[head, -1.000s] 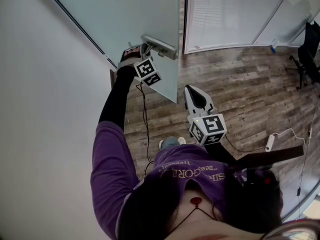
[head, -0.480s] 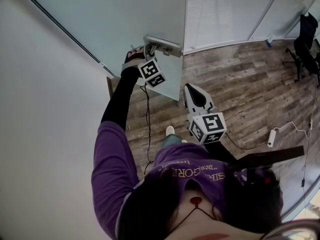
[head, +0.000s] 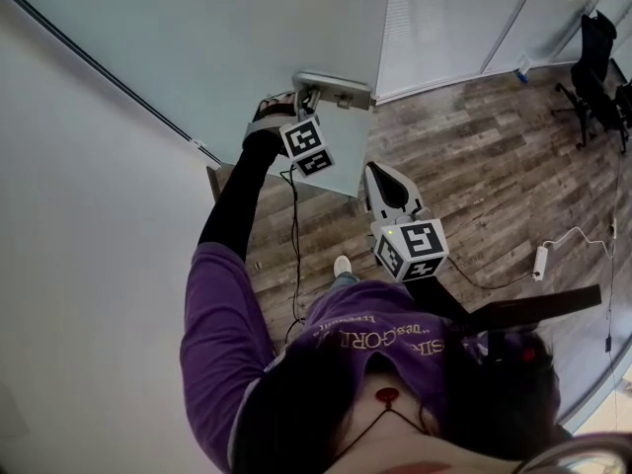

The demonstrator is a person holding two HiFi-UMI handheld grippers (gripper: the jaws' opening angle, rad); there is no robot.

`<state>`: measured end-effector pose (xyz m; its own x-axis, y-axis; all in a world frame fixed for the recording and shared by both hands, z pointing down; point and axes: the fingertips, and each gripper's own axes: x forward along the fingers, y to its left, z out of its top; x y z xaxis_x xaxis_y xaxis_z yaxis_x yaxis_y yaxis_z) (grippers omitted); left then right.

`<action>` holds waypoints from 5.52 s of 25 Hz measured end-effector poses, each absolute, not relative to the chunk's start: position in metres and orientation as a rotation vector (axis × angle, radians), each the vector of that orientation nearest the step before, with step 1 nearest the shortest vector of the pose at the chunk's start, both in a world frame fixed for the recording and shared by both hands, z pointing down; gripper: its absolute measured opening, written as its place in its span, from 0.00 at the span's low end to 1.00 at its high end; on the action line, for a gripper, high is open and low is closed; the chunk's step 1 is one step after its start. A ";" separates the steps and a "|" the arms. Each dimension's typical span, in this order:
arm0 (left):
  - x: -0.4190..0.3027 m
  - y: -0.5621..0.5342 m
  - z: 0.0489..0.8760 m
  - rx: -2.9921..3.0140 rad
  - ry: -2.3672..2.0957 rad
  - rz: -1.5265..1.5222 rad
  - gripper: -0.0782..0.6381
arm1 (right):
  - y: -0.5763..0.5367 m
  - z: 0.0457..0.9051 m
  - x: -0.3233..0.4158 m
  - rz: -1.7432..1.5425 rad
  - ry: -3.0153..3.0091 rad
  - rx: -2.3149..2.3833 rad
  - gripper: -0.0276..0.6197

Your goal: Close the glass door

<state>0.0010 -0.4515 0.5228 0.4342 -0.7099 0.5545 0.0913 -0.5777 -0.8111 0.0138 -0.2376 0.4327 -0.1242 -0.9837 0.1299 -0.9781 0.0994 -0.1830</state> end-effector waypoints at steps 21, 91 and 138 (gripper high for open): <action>0.056 -0.515 0.512 -1.659 0.505 -1.356 0.22 | -0.304 0.428 0.049 -0.340 2.242 -2.155 0.02; 0.175 -0.733 0.520 -1.830 0.666 -1.419 0.20 | -0.540 0.421 0.165 -0.270 2.341 -2.047 0.02; 0.190 -0.853 0.516 -1.764 0.869 -1.561 0.19 | -0.657 0.427 0.256 -0.343 2.591 -1.752 0.02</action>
